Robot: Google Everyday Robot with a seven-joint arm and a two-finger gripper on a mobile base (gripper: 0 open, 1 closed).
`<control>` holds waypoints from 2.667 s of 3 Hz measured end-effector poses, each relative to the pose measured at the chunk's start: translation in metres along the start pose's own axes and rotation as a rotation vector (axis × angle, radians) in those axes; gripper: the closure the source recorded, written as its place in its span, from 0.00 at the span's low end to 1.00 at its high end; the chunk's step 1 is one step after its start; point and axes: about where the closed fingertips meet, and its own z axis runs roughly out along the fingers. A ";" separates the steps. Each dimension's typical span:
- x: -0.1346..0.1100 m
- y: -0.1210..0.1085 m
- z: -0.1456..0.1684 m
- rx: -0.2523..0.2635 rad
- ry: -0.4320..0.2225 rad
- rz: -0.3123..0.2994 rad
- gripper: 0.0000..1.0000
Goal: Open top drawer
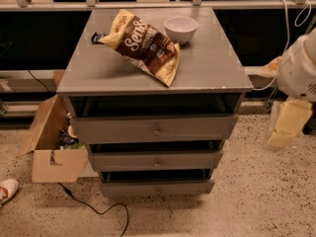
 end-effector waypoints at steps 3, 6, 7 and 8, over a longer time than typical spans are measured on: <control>-0.015 0.020 0.146 -0.156 -0.190 -0.061 0.00; -0.055 -0.013 0.230 -0.072 -0.177 -0.243 0.00; -0.062 -0.044 0.260 -0.015 -0.169 -0.235 0.00; -0.067 -0.059 0.284 -0.004 -0.127 -0.225 0.00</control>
Offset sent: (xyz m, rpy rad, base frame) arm 0.0188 0.0543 -0.1666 0.2660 0.1097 0.1986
